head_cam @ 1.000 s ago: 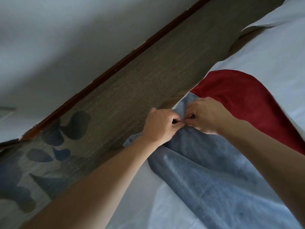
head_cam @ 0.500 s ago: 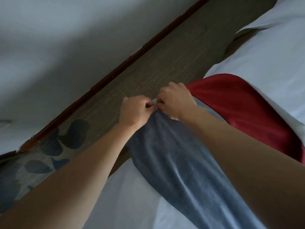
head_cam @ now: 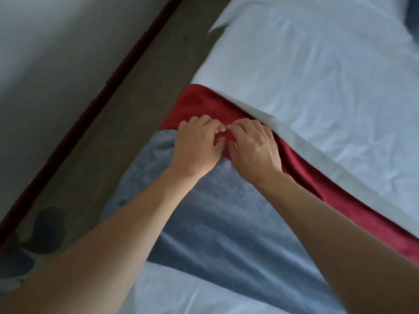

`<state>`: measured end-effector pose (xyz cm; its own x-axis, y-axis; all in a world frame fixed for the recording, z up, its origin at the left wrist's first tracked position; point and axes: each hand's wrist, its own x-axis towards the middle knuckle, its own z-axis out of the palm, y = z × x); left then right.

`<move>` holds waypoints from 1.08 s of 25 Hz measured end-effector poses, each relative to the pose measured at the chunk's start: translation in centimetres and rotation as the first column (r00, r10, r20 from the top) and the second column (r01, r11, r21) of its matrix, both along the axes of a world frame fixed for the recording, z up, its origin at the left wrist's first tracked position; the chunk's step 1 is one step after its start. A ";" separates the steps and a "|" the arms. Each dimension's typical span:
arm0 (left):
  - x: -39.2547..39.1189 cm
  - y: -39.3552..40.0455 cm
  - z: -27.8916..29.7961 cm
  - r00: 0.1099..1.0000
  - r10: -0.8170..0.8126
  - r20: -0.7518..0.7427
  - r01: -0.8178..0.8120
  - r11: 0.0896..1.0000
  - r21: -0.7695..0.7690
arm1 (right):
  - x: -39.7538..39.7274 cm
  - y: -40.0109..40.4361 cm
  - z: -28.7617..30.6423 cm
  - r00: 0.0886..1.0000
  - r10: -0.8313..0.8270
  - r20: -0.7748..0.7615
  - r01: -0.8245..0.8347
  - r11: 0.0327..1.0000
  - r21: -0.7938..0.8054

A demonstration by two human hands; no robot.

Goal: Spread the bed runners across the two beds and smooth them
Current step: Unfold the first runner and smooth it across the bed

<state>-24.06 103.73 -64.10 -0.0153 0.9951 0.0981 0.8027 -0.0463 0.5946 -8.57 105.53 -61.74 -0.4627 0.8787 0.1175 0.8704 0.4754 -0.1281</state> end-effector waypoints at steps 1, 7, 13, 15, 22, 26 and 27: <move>3.1 0.0 1.0 0.997 -0.074 -0.029 0.076 0.996 0.050 | 3.3 -0.8 1.0 0.998 -0.066 0.004 0.066 0.998 0.024; 19.7 -2.1 2.9 0.902 -0.378 -0.206 0.421 0.876 0.234 | 23.2 -8.6 2.9 0.920 -0.389 0.038 0.384 0.918 0.099; 31.0 -3.8 3.2 0.832 -0.433 -0.346 0.504 0.851 0.146 | 37.0 -13.0 2.0 0.863 -0.502 0.055 0.498 0.864 0.073; 33.3 -4.3 2.5 0.802 -0.434 -0.410 0.516 0.849 0.111 | 39.9 -13.1 1.2 0.857 -0.512 0.051 0.510 0.859 0.051; 37.6 -3.5 0.1 0.710 -0.394 -0.584 0.516 0.855 0.050 | 45.9 -12.0 -3.3 0.889 -0.443 0.118 0.433 0.896 0.098; 38.4 -1.9 0.1 0.671 -0.374 -0.640 0.546 0.834 0.084 | 47.0 -10.8 -4.3 0.911 -0.405 0.077 0.386 0.903 0.188; 38.6 -1.7 0.0 0.662 -0.382 -0.645 0.554 0.829 0.078 | 47.1 -10.6 -4.5 0.916 -0.395 0.072 0.375 0.906 0.196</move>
